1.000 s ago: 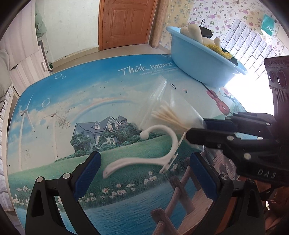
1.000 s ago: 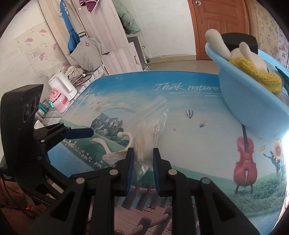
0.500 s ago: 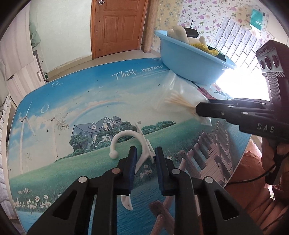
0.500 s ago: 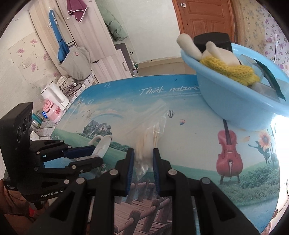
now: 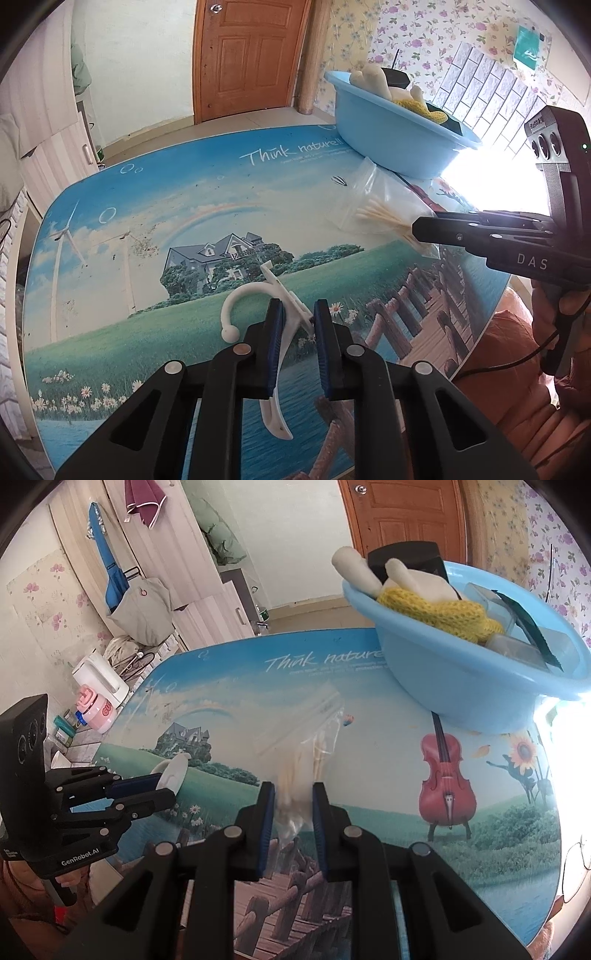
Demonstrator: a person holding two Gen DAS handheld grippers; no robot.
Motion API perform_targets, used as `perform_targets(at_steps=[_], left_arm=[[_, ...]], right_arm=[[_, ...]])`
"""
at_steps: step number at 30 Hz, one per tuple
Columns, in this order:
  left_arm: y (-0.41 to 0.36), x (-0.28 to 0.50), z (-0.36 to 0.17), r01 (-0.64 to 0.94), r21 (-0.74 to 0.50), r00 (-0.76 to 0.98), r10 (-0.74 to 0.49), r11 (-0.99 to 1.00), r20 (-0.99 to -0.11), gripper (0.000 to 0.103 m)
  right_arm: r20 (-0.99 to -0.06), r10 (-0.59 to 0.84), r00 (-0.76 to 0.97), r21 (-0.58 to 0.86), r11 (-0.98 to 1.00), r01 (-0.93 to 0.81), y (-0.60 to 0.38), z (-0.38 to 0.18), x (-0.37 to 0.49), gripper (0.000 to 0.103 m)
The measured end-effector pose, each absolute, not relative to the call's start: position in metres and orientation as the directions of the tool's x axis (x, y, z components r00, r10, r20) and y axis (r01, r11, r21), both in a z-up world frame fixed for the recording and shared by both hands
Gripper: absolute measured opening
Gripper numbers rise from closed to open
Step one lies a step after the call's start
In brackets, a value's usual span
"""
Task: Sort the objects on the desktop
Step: 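Grasp the white plastic hook with left gripper while right grasps the cotton-swab bag, then lift the hook and swab bag and carry both to the blue basin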
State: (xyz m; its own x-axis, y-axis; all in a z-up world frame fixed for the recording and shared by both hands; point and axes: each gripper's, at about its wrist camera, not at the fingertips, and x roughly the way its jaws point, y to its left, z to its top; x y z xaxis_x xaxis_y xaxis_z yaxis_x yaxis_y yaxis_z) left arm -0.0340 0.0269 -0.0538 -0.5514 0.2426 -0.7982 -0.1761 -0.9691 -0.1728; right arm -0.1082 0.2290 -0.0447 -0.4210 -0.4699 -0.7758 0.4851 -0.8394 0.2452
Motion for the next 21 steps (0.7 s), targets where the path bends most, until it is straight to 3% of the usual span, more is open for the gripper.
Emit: perform_targets(at_steps=[15,21], left_arm=[[0.029,-0.033,-0.059,-0.169,-0.148,-0.542,0.218,-0.974,-0.812,0.017],[0.027,-0.034,-0.059,-0.159,-0.149,-0.546,0.212,-0.976,-0.81,0.044]], right_arm=[[-0.805,-0.392,-0.444,0.153,-0.862,0.484,0.225,-0.052,-0.101,0.021],[-0.82,-0.37,-0.437,0.138,-0.868,0.477,0.224,-0.057,-0.103,0.028]])
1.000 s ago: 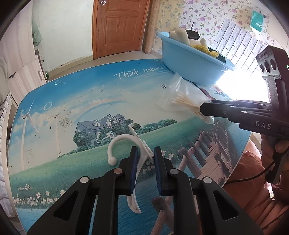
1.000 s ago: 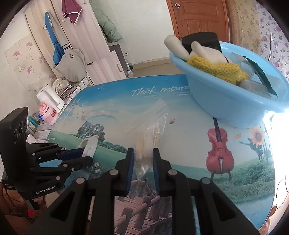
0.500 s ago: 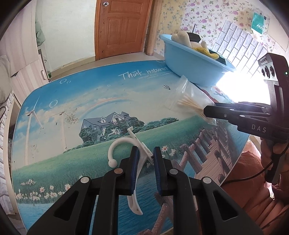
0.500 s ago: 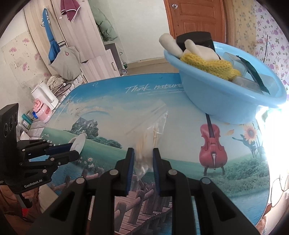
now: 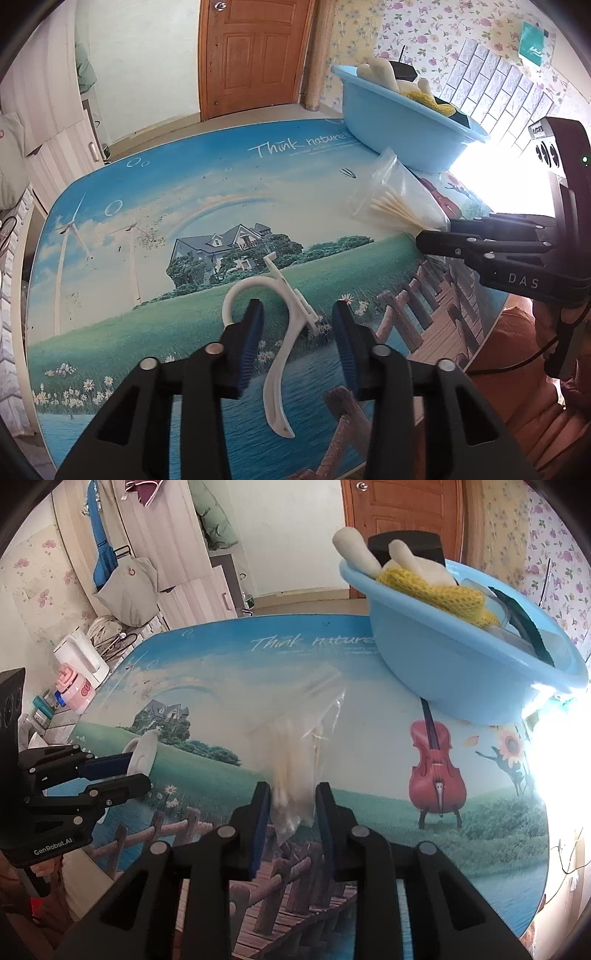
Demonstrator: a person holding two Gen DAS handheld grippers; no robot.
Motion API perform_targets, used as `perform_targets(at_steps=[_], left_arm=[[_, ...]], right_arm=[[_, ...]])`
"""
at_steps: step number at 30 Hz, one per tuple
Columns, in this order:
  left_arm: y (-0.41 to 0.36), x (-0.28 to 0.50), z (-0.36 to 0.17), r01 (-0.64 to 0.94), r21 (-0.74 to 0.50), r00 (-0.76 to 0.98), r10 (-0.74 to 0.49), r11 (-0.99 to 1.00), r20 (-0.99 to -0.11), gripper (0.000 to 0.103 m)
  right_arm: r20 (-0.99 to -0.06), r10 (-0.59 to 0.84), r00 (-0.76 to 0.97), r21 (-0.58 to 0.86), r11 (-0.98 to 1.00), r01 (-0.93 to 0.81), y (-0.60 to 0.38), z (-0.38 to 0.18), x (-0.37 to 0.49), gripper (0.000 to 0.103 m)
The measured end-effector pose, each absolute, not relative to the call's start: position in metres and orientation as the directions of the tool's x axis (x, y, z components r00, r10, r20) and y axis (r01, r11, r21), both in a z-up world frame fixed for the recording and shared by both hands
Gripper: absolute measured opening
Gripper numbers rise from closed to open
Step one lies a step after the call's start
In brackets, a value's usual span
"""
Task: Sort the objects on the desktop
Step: 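Lift the hook and swab bag and carry both to the blue basin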
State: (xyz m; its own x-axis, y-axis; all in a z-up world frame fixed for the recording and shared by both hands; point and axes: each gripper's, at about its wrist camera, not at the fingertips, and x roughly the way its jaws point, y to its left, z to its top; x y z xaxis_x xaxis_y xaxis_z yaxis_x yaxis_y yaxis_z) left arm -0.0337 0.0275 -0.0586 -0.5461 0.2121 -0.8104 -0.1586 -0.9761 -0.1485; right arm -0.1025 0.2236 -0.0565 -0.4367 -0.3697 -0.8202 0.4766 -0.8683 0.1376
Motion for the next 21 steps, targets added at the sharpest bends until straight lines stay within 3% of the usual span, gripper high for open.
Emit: perform_targets(at_steps=[2,8,11,21], left_arm=[[0.0275,-0.0334,-0.0592,-0.157,-0.149,-0.547,0.211,-0.976,-0.81,0.057],[0.0276,-0.0339,-0.0583,-0.148,-0.142,-0.552,0.201,-0.979,-0.81,0.066],[0.0257,-0.0337,-0.0566,-0.142,-0.144,-0.56,0.199,-0.979,-0.804,0.068],[0.0242,-0.0382,-0.06,-0.136,-0.131,-0.56,0.186,-0.982,-0.807,0.073]], right_arm=[[-0.825,-0.364,-0.432,0.135,-0.869,0.475,0.2226,-0.0595,-0.1025,0.029],[-0.823,-0.364,-0.436,0.122,-0.863,0.49,0.2201,-0.0613,-0.1016,0.028],[-0.812,-0.377,-0.446,0.121,-0.856,0.503,0.2202,-0.0583,-0.1,0.022],[-0.807,-0.395,-0.438,0.142,-0.851,0.505,0.2228,-0.0576,-0.0997,0.022]])
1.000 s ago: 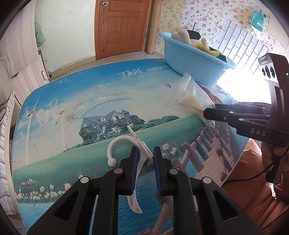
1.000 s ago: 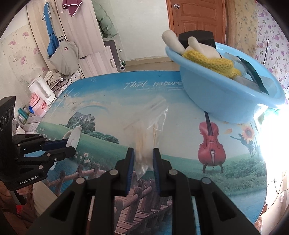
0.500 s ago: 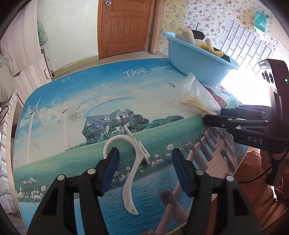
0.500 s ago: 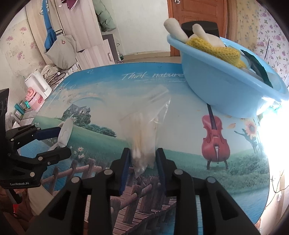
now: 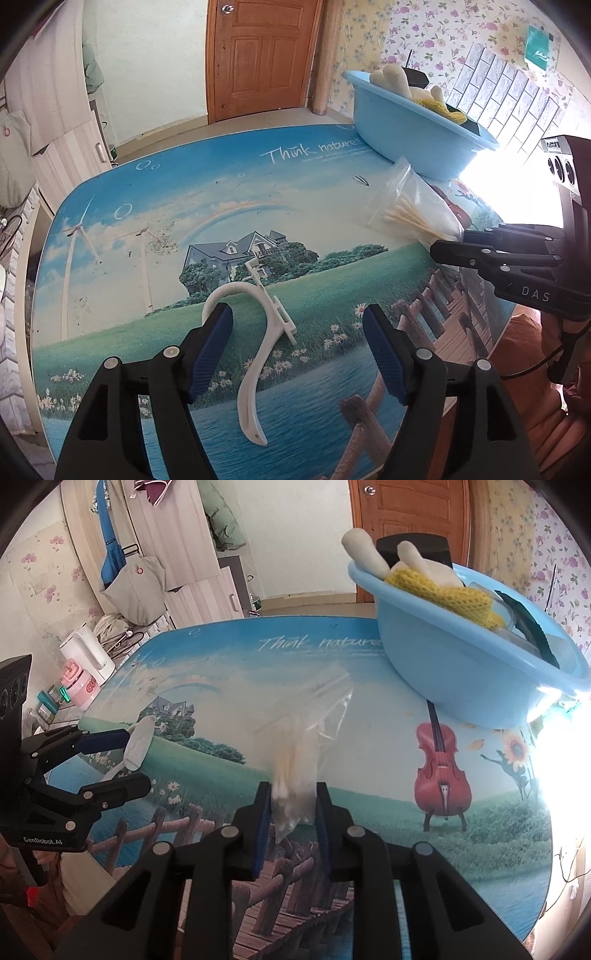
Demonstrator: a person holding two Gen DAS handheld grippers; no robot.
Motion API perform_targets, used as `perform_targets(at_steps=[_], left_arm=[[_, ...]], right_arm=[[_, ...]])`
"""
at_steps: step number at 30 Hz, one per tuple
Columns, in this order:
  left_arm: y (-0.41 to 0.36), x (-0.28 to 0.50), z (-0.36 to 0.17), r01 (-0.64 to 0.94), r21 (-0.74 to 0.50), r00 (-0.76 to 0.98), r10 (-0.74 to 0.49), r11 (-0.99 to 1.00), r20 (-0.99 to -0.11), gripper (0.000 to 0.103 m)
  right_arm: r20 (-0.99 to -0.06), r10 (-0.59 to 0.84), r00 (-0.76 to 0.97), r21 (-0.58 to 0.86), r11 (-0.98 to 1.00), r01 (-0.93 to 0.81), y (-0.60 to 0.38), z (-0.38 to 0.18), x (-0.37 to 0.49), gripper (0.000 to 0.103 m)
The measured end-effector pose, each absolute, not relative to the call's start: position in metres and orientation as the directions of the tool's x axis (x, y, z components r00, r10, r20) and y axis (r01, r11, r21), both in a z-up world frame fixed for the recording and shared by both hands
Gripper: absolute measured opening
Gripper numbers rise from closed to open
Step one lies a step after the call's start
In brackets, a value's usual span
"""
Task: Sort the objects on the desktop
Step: 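Lift the hook and swab bag and carry both to the blue basin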
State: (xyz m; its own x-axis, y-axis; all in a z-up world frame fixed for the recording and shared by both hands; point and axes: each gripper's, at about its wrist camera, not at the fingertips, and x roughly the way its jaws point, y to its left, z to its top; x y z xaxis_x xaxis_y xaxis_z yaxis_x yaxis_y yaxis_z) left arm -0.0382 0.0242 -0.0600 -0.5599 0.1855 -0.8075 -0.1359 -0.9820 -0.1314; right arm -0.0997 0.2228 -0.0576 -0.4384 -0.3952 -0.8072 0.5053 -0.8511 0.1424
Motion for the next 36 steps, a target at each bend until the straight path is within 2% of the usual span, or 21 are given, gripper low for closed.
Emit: perform_targets(at_steps=[6,10,16,18,19,27,36], left_arm=[[0.022,-0.039,-0.055,-0.128,-0.111,-0.574,0.166,-0.985,-0.802,0.073],[0.011,-0.041,-0.055,-0.093,-0.112,-0.58,0.145,-0.989,-0.802,0.079],[0.005,-0.048,-0.068,-0.065,-0.078,-0.575,0.101,-0.995,-0.812,0.079],[0.01,-0.049,-0.068,-0.076,-0.036,-0.59,0.074,-0.996,-0.804,0.055],[0.012,-0.049,-0.068,-0.082,-0.022,-0.596,0.066,-0.996,-0.801,0.051],[0.011,-0.047,-0.063,-0.087,-0.078,-0.598,0.115,-0.993,-0.793,0.051],[0.012,-0.041,-0.027,-0.083,-0.122,-0.652,0.146,-0.989,-0.744,0.051]], right_arm=[[-0.808,-0.402,-0.431,0.159,-0.852,0.498,0.226,-0.06,-0.101,0.022],[-0.808,-0.403,-0.431,0.161,-0.853,0.497,0.227,-0.06,-0.102,0.022],[-0.806,-0.412,-0.425,0.174,-0.851,0.495,0.228,-0.062,-0.104,0.024],[-0.806,-0.409,-0.428,0.17,-0.852,0.495,0.228,-0.062,-0.104,0.024],[-0.806,-0.409,-0.429,0.17,-0.853,0.494,0.228,-0.062,-0.104,0.024],[-0.796,-0.407,-0.449,0.157,-0.854,0.495,0.226,-0.059,-0.1,0.021],[-0.746,-0.448,-0.493,0.16,-0.839,0.521,0.226,-0.037,-0.093,0.019]])
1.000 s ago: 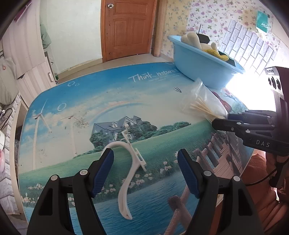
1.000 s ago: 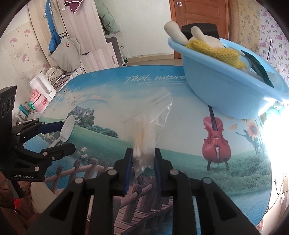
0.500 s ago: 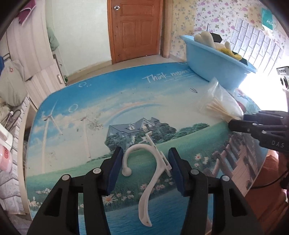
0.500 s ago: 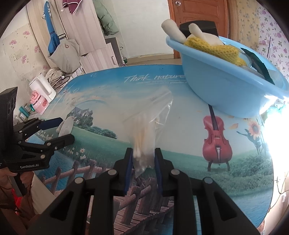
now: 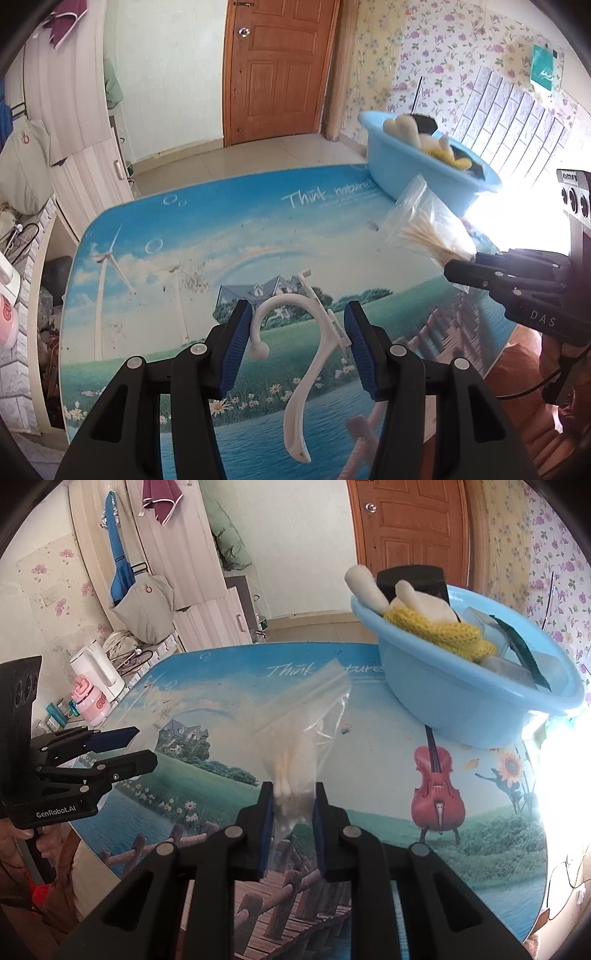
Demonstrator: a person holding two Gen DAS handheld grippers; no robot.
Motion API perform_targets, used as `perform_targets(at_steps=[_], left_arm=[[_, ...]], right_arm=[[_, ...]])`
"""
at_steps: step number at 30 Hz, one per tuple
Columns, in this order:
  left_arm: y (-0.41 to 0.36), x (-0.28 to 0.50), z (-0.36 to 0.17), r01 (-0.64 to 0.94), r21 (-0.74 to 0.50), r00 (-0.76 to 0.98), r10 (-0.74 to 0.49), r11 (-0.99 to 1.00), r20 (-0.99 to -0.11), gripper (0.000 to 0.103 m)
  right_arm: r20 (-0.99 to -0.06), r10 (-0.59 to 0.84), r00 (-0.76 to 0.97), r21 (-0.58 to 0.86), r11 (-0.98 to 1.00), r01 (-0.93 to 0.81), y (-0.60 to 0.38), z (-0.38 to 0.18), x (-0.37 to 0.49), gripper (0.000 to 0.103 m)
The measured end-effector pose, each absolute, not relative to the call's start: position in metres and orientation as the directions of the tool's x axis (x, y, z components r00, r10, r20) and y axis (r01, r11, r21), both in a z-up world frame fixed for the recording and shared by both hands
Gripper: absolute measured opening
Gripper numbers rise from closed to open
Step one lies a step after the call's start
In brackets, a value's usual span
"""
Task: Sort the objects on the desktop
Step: 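Lift the hook and swab bag and carry both to the blue basin, then release the hook from left gripper while right drops the swab bag into basin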
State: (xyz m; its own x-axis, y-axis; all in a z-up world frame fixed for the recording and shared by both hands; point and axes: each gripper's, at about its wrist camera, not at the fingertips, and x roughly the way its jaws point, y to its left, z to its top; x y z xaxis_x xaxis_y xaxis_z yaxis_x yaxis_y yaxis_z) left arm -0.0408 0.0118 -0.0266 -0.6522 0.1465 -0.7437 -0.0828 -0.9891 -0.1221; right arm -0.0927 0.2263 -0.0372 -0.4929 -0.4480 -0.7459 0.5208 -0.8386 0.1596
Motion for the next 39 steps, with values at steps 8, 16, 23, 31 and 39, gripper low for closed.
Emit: perform_targets(at_steps=[8,16,23,31,39], left_arm=[[0.02,-0.043,0.014,-0.1,-0.148,-0.699,0.175,-0.984,-0.693,0.051],[0.038,-0.062,0.054,-0.134,-0.149,-0.736,0.199,-0.98,-0.647,0.051],[0.066,-0.093,0.078,-0.177,-0.135,-0.738,0.223,-0.975,-0.637,0.051],[0.125,-0.148,0.091,-0.286,-0.106,-0.711,0.285,-0.952,-0.642,0.051],[0.183,-0.201,0.082,-0.397,-0.093,-0.654,0.352,-0.913,-0.669,0.051]], right_arm=[[-0.682,-0.487,-0.546,0.144,-0.821,0.553,0.229,0.0,-0.086,0.019],[-0.606,-0.53,-0.594,0.146,-0.808,0.571,0.24,0.042,-0.093,0.019],[-0.573,-0.529,-0.626,0.162,-0.822,0.546,0.263,0.06,-0.116,0.019],[-0.557,-0.488,-0.672,0.184,-0.862,0.473,0.305,0.07,-0.155,0.019],[-0.596,-0.406,-0.693,0.181,-0.909,0.377,0.343,0.059,-0.193,0.019]])
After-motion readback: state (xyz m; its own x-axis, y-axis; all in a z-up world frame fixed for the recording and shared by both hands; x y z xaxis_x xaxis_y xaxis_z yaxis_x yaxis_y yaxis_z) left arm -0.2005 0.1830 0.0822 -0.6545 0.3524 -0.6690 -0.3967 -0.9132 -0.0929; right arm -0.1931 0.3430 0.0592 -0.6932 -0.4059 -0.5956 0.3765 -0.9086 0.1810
